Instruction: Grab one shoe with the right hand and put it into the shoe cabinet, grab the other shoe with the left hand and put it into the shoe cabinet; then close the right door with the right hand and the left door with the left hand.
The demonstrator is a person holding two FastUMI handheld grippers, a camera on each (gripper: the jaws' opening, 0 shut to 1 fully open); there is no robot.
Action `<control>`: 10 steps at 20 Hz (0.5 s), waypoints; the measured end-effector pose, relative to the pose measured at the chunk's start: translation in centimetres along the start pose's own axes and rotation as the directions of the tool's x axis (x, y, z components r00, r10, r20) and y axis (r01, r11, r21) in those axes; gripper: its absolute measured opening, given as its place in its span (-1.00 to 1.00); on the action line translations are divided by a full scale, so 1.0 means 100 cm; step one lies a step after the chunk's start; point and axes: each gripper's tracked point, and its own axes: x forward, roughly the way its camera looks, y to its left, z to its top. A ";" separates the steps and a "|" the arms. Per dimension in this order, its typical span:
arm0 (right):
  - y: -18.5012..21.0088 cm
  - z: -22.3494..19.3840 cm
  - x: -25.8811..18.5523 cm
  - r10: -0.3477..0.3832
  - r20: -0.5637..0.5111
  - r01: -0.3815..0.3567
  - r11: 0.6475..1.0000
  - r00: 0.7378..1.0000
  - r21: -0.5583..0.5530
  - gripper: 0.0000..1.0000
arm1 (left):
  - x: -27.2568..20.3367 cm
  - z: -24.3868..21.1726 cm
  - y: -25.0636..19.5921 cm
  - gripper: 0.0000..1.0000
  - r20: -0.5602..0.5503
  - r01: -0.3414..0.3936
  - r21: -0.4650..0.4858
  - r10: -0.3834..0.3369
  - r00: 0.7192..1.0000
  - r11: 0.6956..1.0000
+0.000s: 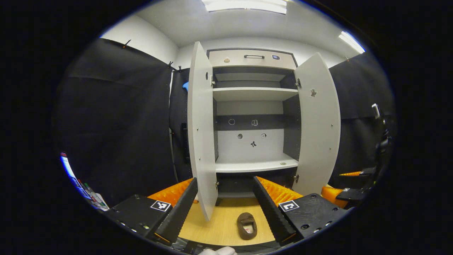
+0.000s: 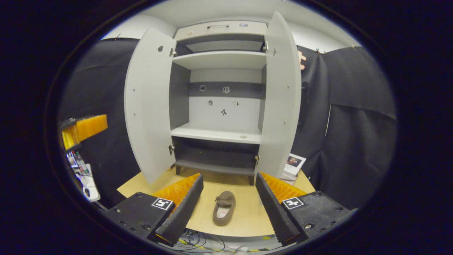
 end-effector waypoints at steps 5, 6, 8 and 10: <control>0.014 -0.106 0.058 0.053 -0.258 -0.046 0.998 0.965 0.032 0.95 | -0.009 -0.008 0.013 0.89 -0.015 -0.049 0.005 0.049 0.999 0.999; 0.017 -0.121 0.070 0.057 -0.282 -0.049 0.998 0.958 0.036 0.95 | -0.010 -0.008 0.016 0.89 -0.018 -0.061 0.004 0.061 0.998 0.998; 0.026 -0.146 0.091 0.078 -0.333 -0.064 0.997 0.940 0.051 0.93 | -0.011 -0.012 0.020 0.89 -0.030 -0.082 0.003 0.082 0.996 0.997; 0.040 -0.170 0.114 0.112 -0.375 -0.087 0.993 0.920 0.081 0.90 | -0.013 -0.012 0.023 0.89 -0.037 -0.107 0.006 0.107 0.994 0.994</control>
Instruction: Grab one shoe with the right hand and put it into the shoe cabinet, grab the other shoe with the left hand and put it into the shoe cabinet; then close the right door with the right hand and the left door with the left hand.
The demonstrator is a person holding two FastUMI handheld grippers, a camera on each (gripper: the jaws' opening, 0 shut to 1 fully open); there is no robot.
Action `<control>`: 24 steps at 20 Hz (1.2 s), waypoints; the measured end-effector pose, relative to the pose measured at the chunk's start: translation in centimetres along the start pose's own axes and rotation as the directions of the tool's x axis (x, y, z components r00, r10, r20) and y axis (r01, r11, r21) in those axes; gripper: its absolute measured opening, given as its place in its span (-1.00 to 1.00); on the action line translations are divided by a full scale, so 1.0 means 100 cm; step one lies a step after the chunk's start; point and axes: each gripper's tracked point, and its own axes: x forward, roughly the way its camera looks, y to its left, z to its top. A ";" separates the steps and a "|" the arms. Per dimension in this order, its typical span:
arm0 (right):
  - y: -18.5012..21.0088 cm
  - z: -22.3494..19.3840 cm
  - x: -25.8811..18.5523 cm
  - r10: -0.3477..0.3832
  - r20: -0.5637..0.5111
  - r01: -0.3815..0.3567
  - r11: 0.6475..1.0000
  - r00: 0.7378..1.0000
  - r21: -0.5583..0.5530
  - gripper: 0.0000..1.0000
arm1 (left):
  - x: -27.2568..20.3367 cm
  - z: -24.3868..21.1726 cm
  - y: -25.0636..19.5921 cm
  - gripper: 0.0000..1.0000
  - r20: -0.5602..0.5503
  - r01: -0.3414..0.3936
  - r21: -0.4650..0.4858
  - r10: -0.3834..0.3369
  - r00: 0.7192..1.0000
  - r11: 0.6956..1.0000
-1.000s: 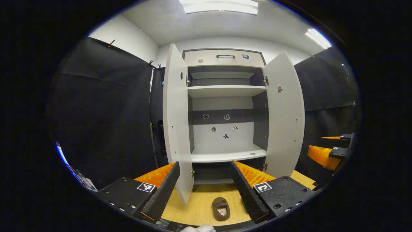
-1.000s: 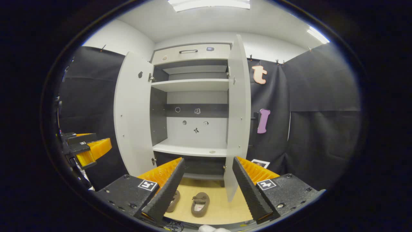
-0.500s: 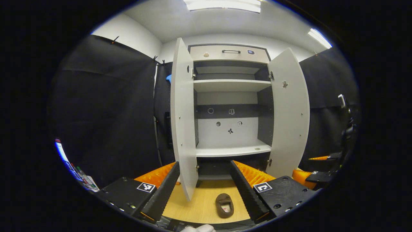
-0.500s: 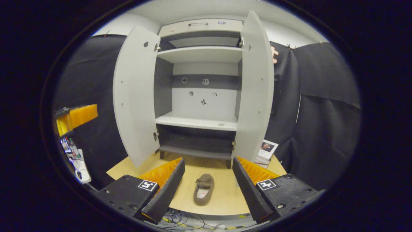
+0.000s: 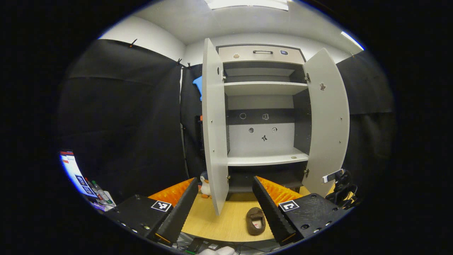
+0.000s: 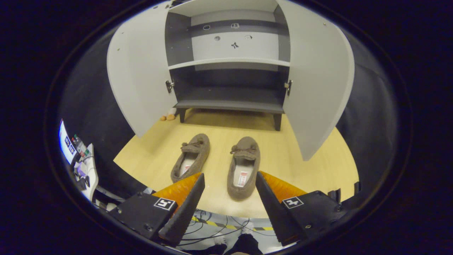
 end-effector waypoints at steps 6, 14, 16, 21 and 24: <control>0.002 -0.021 0.084 -0.003 -0.079 0.002 1.000 0.997 -0.014 0.84 | 0.003 -0.001 0.006 0.89 -0.024 -0.072 -0.012 0.072 0.997 0.997; -0.021 0.000 0.163 -0.042 -0.074 0.044 0.999 0.996 0.031 0.72 | 0.020 -0.006 0.010 0.89 -0.058 -0.141 -0.007 0.140 0.988 0.990; -0.025 0.005 0.177 -0.037 -0.073 0.041 0.998 0.997 0.054 0.68 | 0.024 -0.012 0.007 0.89 -0.071 -0.146 -0.006 0.146 0.987 0.989; -0.036 0.012 0.192 -0.056 -0.052 0.059 0.996 0.997 0.063 0.24 | 0.036 -0.016 -0.005 0.90 -0.094 -0.133 0.000 0.133 0.987 0.991; -0.037 0.010 0.192 -0.032 -0.060 0.036 0.998 0.998 0.061 -0.43 | 0.038 -0.015 -0.011 0.90 -0.090 -0.126 0.005 0.126 0.988 0.992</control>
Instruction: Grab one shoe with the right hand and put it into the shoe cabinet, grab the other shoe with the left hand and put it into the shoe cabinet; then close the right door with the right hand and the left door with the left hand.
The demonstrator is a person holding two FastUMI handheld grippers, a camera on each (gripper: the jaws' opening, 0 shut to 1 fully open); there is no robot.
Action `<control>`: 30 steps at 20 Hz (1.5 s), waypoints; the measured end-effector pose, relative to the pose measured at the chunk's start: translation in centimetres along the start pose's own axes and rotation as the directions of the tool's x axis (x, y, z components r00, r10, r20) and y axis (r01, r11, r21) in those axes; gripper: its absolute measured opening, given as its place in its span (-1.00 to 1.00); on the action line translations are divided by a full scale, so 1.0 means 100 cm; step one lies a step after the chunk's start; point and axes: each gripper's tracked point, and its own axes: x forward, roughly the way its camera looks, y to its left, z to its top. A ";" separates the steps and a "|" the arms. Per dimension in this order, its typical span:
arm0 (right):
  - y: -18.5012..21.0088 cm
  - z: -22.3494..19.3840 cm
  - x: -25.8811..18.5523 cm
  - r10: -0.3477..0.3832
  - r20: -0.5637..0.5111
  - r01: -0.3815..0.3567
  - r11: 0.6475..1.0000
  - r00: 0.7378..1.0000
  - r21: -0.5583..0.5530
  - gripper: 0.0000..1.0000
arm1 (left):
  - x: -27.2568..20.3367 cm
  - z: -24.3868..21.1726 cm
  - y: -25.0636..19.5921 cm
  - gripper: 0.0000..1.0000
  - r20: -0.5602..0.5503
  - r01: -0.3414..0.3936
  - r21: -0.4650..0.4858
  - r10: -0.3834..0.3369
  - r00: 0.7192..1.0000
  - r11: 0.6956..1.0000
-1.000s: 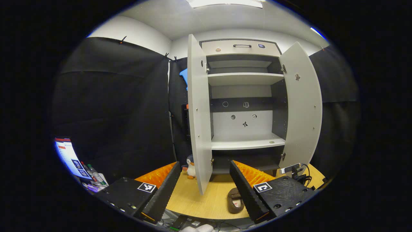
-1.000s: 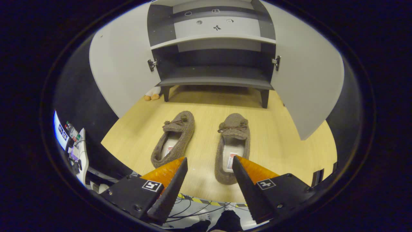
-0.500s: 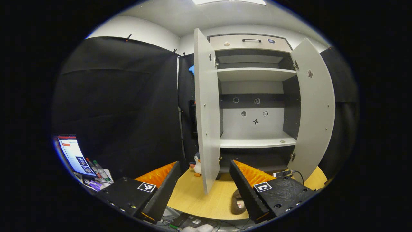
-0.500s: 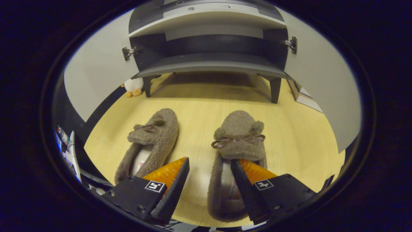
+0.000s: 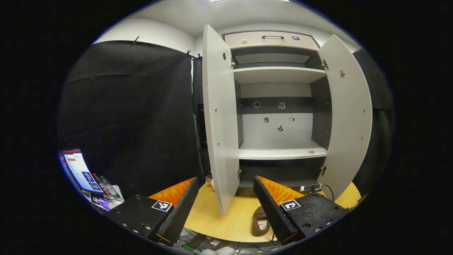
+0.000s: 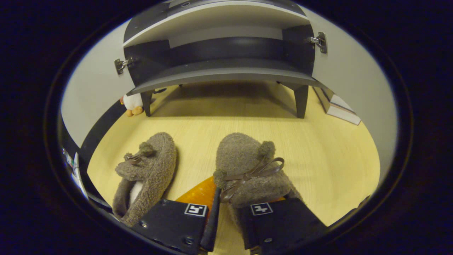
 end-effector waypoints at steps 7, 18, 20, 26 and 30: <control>0.032 0.036 -0.060 0.090 0.054 -0.090 0.996 0.994 -0.014 -0.82 | -0.005 0.004 -0.016 0.90 0.029 0.049 -0.011 -0.049 0.998 0.999; 0.059 0.238 -0.175 0.125 0.338 -0.100 0.991 0.933 -0.091 -0.82 | -0.025 -0.011 -0.023 0.90 0.055 0.107 -0.026 -0.105 0.993 0.994; 0.061 0.277 -0.181 0.122 0.369 -0.091 0.991 0.921 -0.100 -0.82 | -0.027 -0.012 -0.024 0.87 0.059 0.103 -0.016 -0.102 0.993 0.995; 0.063 0.385 -0.156 0.085 0.403 -0.065 0.996 0.911 -0.064 -0.82 | -0.027 -0.011 -0.019 0.87 0.074 0.055 -0.031 -0.053 0.996 0.998; 0.054 0.433 -0.116 0.045 0.363 -0.042 0.999 0.931 -0.014 -0.82 | -0.025 -0.012 -0.013 0.87 0.069 0.003 -0.040 0.000 0.998 0.999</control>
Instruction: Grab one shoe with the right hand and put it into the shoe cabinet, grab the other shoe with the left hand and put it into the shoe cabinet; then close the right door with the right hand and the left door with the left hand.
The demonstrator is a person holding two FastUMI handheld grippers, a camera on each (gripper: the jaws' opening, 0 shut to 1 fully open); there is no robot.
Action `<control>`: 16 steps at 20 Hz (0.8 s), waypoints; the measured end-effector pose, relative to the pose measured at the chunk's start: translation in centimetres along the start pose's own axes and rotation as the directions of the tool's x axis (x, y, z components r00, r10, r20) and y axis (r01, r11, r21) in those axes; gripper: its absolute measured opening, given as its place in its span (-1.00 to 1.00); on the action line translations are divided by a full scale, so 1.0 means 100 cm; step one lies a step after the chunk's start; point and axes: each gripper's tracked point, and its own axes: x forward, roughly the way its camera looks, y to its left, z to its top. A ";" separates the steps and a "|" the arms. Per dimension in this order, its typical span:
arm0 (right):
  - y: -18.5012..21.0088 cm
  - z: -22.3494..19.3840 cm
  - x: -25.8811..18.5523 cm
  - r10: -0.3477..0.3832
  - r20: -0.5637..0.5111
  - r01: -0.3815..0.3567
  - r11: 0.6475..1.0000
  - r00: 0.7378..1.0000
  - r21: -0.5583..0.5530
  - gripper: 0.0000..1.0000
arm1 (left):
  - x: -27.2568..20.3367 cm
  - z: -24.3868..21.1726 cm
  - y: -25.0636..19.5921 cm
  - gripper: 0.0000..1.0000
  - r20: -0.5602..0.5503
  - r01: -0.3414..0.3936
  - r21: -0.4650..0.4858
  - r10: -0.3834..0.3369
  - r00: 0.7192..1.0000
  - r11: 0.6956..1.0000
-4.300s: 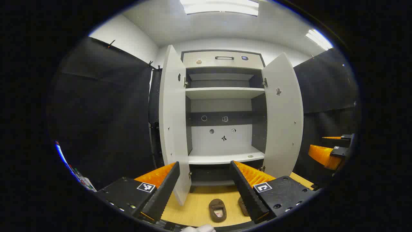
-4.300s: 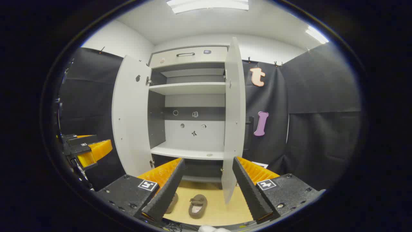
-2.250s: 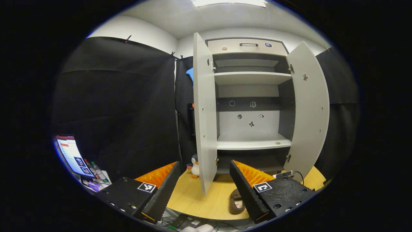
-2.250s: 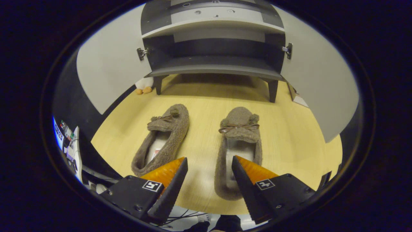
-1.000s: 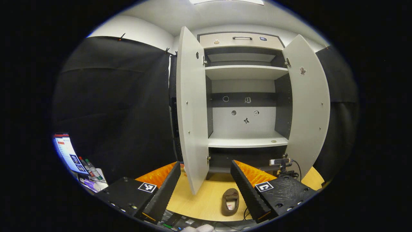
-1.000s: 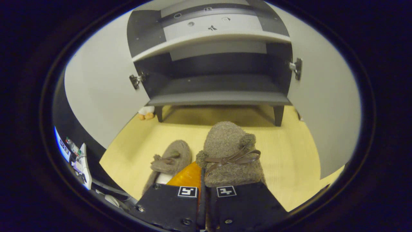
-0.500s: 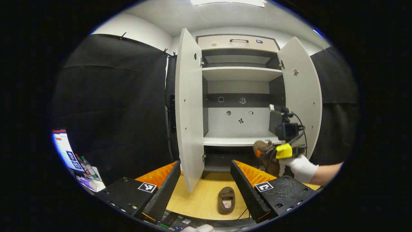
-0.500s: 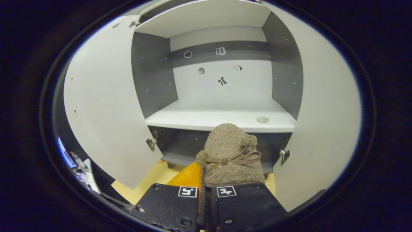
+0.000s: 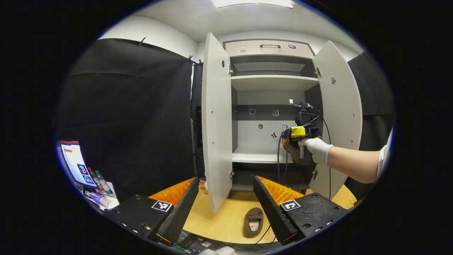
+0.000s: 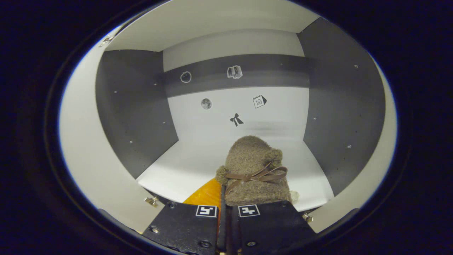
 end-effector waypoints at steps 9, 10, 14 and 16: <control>-0.027 0.013 0.093 -0.105 -0.183 0.099 0.994 0.978 -0.041 -0.82 | 0.010 -0.004 -0.001 0.90 -0.033 -0.051 -0.007 0.051 0.998 0.999; -0.027 0.010 0.097 -0.105 -0.204 0.100 0.994 0.973 -0.036 -0.82 | 0.010 -0.003 -0.003 0.87 -0.032 -0.049 -0.009 0.049 0.998 0.999; -0.030 0.003 0.105 -0.122 -0.263 0.119 0.993 0.957 -0.026 -0.84 | 0.010 0.000 -0.002 0.87 -0.021 -0.053 -0.018 0.053 0.998 0.998; -0.031 0.003 0.103 -0.129 -0.279 0.126 0.992 0.951 -0.031 -0.77 | 0.011 0.003 -0.002 0.90 -0.014 -0.057 -0.025 0.057 0.998 0.998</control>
